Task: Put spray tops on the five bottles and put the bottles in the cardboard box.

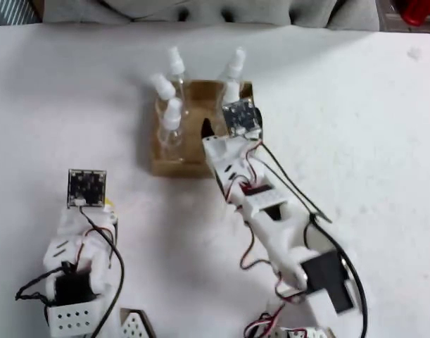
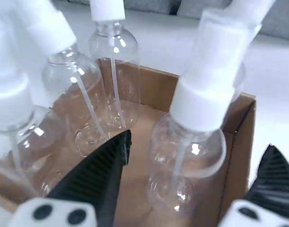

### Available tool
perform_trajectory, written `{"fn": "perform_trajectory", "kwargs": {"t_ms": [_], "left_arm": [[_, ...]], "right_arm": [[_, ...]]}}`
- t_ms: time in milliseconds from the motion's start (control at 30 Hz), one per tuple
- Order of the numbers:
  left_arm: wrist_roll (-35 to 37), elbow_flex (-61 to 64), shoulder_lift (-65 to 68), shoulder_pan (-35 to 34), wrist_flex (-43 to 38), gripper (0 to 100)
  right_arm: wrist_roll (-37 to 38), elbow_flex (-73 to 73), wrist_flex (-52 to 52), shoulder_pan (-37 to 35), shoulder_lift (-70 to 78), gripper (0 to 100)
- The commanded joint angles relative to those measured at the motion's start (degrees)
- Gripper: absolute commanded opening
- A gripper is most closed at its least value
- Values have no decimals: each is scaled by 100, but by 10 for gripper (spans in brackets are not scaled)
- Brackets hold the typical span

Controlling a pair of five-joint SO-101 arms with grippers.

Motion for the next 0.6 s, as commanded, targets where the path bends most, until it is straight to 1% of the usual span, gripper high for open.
{"fn": "perform_trajectory", "kwargs": {"t_ms": [0,233,300,400,567], "left_arm": [[-88,-9,-57,-40,-26,20],[-88,-9,-57,-48,-26,20],[-88,-9,-57,-57,-26,20],[-88,-9,-57,-57,-26,20],[-88,-9,-57,-66,-26,20]], "right_arm": [[70,193,330,-22,-875,354],[62,299,2747,330,-2457,354],[62,440,3292,356,-2888,354],[62,870,3785,356,-3591,354],[62,1811,4215,374,-4892,354]]}}
